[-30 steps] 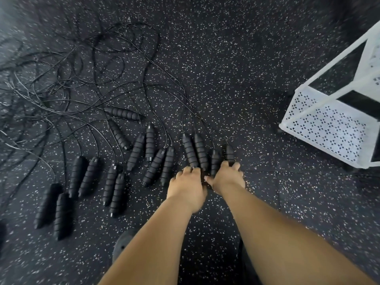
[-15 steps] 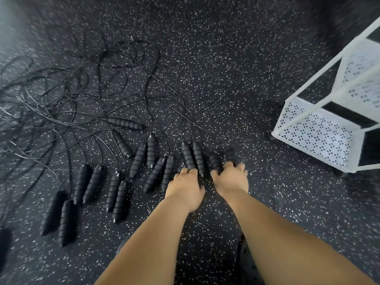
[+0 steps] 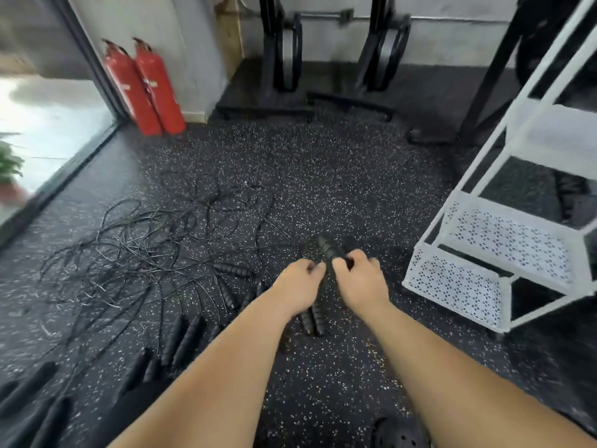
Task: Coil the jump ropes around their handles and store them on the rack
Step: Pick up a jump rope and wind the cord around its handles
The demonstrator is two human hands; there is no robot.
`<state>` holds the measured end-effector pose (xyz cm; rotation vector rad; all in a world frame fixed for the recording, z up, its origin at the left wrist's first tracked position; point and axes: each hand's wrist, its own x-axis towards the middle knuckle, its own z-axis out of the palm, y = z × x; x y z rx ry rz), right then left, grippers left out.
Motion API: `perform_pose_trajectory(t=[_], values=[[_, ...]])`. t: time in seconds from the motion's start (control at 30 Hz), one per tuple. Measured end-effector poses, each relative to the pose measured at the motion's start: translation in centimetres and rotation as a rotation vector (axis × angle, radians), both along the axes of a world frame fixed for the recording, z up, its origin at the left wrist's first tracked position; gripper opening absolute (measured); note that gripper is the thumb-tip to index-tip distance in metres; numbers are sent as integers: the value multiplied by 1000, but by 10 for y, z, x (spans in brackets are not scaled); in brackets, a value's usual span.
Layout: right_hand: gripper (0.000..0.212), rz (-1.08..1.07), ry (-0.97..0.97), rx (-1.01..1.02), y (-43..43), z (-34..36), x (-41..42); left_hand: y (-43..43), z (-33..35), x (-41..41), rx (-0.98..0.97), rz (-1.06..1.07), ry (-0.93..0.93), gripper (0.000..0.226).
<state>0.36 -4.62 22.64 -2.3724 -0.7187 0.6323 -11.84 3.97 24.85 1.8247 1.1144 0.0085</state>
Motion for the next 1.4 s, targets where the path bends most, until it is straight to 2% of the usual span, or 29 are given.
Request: perform_pose_trajectory(t=[0.1,0.27,0.4,0.57,0.67,0.83,0.9,1.0,1.1,1.2,1.4], values=[[50,42,-41,147,-18,42,-22,-16,39,-8,4,45,-100,49],[35,116,-135,300,-52,90,-58,-46,78,-27,-163,209,-390,49],[31,240,-194,360,-79,95,-68,-60,81,-43,-292,248,-586,24],[28,318,-172,438,-89,90,-53,-58,80,-56,-471,232,-660,26],[37,306,-17,485,-82,100,-47,-48,78,-57,-492,256,-667,25],[55,156,569,718,-65,99,-49,-31,71,-51,-440,295,-704,24],[58,68,723,783,-54,91,-48,-25,66,-47,-346,290,-698,22],[62,83,798,750,-35,84,-39,-14,63,-46,-258,313,-718,27],[60,132,862,730,-22,84,-33,-2,61,-46,-270,311,-731,33],[59,176,826,703,-13,83,-29,8,57,-45,-281,320,-730,28],[58,215,728,653,-4,75,-25,18,51,-41,-344,361,-745,32]])
